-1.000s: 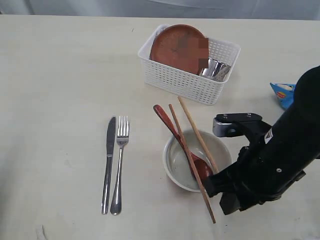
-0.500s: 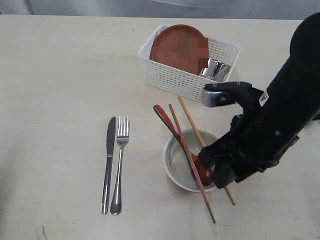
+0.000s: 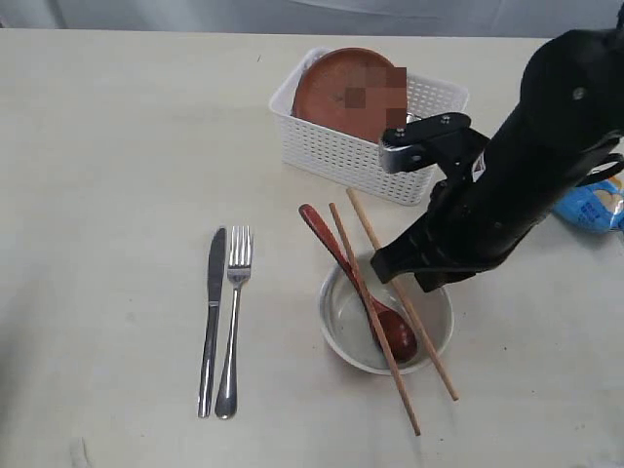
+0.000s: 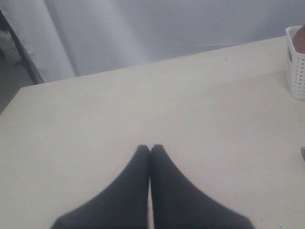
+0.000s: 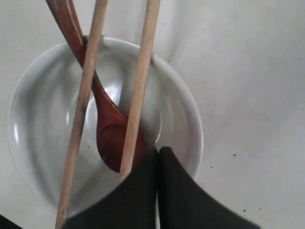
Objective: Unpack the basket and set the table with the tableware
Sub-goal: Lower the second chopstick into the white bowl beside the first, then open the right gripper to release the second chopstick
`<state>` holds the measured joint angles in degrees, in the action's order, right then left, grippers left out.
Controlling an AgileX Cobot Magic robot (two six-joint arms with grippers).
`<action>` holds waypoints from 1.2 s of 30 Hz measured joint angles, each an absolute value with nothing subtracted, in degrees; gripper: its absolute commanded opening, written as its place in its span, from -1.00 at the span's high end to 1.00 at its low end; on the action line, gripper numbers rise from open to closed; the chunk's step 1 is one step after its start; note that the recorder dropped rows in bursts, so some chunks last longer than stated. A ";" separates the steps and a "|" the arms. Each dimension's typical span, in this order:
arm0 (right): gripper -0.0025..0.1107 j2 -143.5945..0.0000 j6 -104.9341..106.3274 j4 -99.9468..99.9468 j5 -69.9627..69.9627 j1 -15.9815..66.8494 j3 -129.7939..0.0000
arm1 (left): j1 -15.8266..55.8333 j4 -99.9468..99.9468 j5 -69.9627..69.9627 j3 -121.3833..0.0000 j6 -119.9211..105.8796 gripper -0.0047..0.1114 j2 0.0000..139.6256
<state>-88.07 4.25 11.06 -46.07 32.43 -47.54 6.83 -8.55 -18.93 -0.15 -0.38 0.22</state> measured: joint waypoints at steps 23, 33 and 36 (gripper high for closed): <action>0.96 -93.07 3.83 13.97 -43.85 34.37 -47.54 | 6.83 -8.55 -18.93 -0.15 -0.38 0.92 0.22; 0.96 -93.07 3.83 16.16 -42.36 34.37 -47.54 | 6.83 -8.55 -18.93 -0.15 -0.38 0.92 0.22; 0.96 -93.07 3.93 17.21 -42.36 35.15 -47.54 | 6.83 -8.55 -18.93 -0.15 -0.38 0.92 0.22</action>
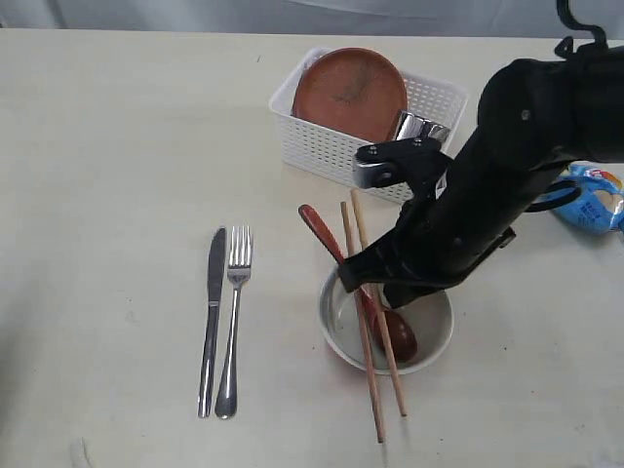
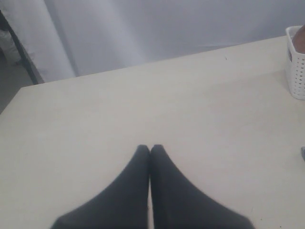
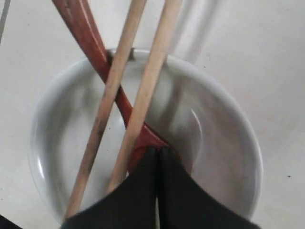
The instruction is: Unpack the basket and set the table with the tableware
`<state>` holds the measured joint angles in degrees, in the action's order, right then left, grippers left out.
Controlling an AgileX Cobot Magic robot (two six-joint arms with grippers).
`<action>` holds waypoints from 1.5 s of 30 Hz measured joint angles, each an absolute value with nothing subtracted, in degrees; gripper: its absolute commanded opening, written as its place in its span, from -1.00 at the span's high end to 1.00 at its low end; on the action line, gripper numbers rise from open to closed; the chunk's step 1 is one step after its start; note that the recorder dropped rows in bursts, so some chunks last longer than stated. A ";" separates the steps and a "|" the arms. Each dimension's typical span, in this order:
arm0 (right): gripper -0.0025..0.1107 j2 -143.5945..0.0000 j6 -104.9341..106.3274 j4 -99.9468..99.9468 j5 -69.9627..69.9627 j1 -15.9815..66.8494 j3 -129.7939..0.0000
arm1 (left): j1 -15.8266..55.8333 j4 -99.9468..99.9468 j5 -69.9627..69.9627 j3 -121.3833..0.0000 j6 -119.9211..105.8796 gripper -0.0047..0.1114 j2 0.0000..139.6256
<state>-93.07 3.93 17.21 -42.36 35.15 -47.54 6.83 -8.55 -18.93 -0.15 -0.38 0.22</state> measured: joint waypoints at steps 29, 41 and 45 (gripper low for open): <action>0.57 -89.92 -1.56 8.02 -52.12 35.09 -62.06 | 6.83 -8.55 -18.93 -0.15 -0.38 0.92 0.22; 0.00 -103.11 -2.27 7.80 -53.71 24.77 -84.93 | 6.83 -8.68 -18.93 -0.15 -0.38 0.92 0.22; 0.00 -112.27 1.83 7.80 -56.39 21.38 -96.97 | 6.83 -8.79 -18.93 -0.15 -0.38 0.92 0.22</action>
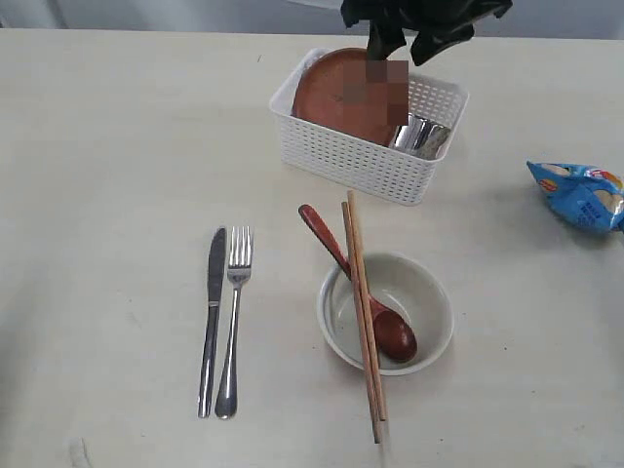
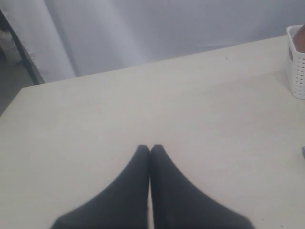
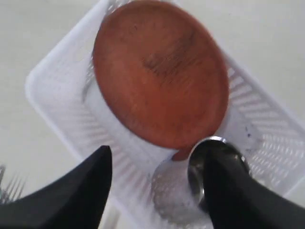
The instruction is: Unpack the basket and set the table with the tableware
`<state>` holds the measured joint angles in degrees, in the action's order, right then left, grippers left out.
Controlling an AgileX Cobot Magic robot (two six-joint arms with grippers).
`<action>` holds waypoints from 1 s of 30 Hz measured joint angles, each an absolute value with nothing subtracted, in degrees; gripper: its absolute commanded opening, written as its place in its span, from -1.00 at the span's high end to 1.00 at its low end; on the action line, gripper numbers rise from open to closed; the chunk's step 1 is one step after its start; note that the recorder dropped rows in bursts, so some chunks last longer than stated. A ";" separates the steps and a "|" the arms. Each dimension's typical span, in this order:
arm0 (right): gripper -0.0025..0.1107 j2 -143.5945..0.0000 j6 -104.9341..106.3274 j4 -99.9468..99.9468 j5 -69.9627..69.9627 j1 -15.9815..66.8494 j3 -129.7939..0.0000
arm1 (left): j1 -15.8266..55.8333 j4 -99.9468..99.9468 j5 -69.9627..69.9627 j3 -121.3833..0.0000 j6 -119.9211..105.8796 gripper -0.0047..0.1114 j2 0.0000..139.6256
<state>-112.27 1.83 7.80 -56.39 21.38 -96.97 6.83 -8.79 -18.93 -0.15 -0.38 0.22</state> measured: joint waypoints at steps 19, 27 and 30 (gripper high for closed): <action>0.06 -129.61 17.05 7.94 -55.92 19.69 -108.18 | 6.83 -8.79 -18.93 -0.15 -0.38 0.92 0.22; 0.06 -129.27 15.75 8.05 -58.65 17.65 -108.18 | 6.83 -8.79 -18.93 -0.15 -0.38 0.92 0.22; 0.06 -129.27 16.47 10.25 -59.69 17.19 -108.18 | 6.83 -8.79 -18.93 -0.15 -0.38 0.92 0.22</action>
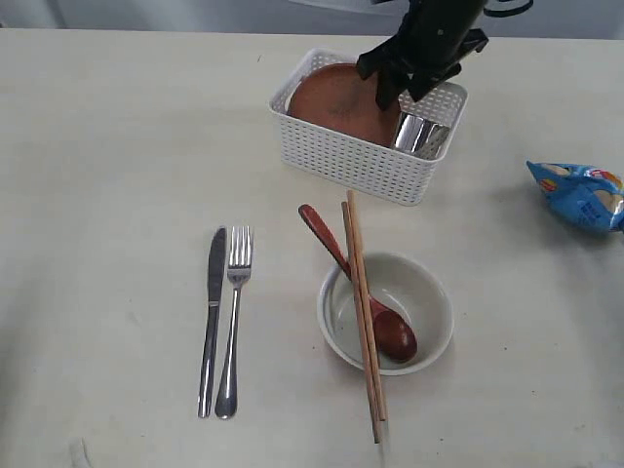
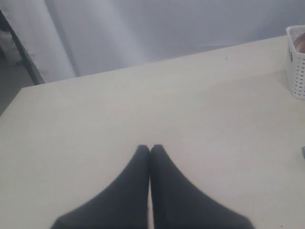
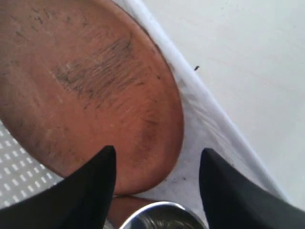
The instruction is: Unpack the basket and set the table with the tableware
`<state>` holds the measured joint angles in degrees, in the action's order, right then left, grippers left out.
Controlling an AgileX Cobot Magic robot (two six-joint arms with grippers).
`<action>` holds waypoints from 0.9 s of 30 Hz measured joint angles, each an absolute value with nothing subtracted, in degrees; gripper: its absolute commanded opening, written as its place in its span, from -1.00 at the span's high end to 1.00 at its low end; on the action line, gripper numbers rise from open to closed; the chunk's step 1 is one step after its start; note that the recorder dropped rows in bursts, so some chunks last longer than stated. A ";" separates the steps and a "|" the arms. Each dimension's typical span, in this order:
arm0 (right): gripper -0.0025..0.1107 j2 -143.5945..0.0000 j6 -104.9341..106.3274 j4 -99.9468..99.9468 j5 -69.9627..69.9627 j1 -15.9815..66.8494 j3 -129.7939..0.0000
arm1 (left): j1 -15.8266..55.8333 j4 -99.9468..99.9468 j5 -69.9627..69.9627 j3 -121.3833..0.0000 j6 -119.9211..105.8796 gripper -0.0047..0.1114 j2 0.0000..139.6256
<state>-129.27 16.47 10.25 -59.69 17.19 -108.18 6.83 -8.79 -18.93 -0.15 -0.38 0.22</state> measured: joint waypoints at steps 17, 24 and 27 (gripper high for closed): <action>0.06 -132.12 20.98 16.57 -60.15 17.09 -108.18 | 6.83 -8.79 -18.93 -0.15 -0.38 0.92 0.22; 0.06 -132.26 21.10 16.77 -59.71 17.09 -108.18 | 6.83 -8.79 -18.93 -0.15 -0.38 0.92 0.22; 0.06 -132.26 20.96 16.77 -58.79 17.09 -108.18 | 6.83 -8.79 -18.93 -0.15 -0.38 0.92 0.22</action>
